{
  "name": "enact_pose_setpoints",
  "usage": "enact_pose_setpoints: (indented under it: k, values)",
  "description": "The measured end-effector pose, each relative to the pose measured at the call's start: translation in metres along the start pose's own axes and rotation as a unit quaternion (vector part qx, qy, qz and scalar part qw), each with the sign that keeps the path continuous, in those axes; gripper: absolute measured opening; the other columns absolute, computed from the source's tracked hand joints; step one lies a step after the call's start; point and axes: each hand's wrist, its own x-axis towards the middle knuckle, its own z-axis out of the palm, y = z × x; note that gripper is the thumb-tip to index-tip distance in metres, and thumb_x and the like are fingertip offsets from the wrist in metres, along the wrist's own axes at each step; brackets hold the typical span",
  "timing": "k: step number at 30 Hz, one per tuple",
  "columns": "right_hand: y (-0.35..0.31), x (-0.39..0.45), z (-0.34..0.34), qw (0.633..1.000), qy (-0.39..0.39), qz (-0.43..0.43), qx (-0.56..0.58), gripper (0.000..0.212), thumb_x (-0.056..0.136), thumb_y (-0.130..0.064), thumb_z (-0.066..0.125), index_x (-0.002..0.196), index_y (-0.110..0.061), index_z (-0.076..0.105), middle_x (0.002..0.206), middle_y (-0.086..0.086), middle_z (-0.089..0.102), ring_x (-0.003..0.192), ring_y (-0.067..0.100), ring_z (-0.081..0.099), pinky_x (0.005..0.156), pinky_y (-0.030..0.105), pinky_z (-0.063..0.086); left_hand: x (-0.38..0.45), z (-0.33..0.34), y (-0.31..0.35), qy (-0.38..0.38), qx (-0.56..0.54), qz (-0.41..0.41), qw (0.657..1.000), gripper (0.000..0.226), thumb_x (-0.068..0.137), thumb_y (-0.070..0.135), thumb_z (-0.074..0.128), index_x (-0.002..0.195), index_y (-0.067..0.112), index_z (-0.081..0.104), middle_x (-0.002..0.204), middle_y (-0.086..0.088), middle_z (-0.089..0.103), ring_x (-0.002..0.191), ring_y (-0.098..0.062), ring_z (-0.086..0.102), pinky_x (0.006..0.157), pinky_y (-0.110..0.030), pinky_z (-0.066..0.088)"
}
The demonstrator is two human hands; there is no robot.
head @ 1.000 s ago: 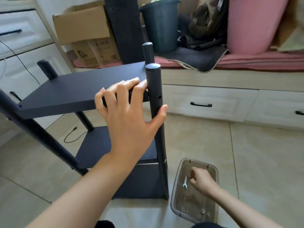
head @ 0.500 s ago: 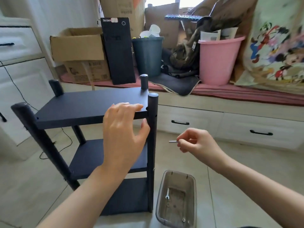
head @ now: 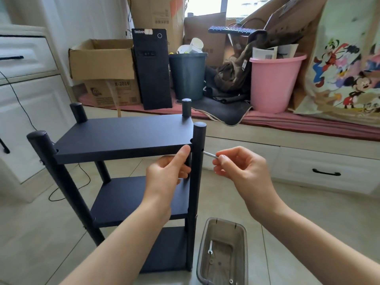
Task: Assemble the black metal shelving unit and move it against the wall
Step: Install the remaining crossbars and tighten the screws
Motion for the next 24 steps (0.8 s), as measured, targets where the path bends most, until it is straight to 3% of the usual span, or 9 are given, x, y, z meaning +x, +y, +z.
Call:
enact_pose_setpoints:
  k: [3,7,14,19,24]
  values:
    - [0.003,0.000,0.000,1.000,0.005,0.005,0.008,0.012,0.093,-0.003,0.062,0.087,-0.009,0.071,0.081,0.007,0.075,0.077,0.019,0.072,0.074,0.027,0.059,0.006,0.001,0.000,-0.026,-0.066,-0.037,0.997,0.030,0.079,0.052,0.075,0.093,0.025,0.075,0.079,0.009,0.075,0.085,-0.016,0.072,0.072,-0.027,0.050]
    - [0.004,0.002,0.001,1.000,0.012,0.000,0.023,0.012,0.093,-0.005,0.062,0.088,-0.009,0.071,0.081,0.008,0.075,0.077,0.019,0.072,0.075,0.028,0.059,0.013,0.003,0.002,-0.068,-0.145,-0.019,0.987,0.045,0.082,0.042,0.072,0.117,0.014,0.070,0.107,0.001,0.077,0.100,-0.017,0.073,0.081,-0.027,0.051]
    - [0.007,0.004,0.006,0.999,0.011,0.000,0.030,0.014,0.093,-0.004,0.062,0.087,-0.012,0.072,0.081,0.009,0.075,0.077,0.019,0.071,0.076,0.029,0.059,0.017,0.013,-0.001,-0.092,-0.171,0.015,0.981,0.036,0.080,0.040,0.071,0.100,0.011,0.074,0.107,-0.010,0.077,0.103,-0.026,0.073,0.094,-0.036,0.055]
    - [0.010,0.006,0.007,0.999,0.005,0.012,0.030,0.013,0.093,-0.004,0.063,0.090,-0.012,0.073,0.084,0.008,0.075,0.081,0.019,0.073,0.078,0.029,0.060,0.019,0.016,0.000,-0.079,-0.160,0.016,0.984,0.018,0.094,0.027,0.067,0.099,0.010,0.073,0.104,-0.009,0.077,0.099,-0.028,0.074,0.096,-0.038,0.056]
    - [0.010,0.006,0.010,1.000,-0.003,0.008,0.026,0.010,0.093,-0.005,0.063,0.093,-0.010,0.072,0.085,0.007,0.075,0.083,0.019,0.073,0.080,0.031,0.060,0.019,0.016,0.000,-0.072,-0.140,0.024,0.987,0.021,0.096,0.023,0.066,0.104,0.006,0.075,0.105,-0.011,0.077,0.101,-0.029,0.073,0.099,-0.041,0.055]
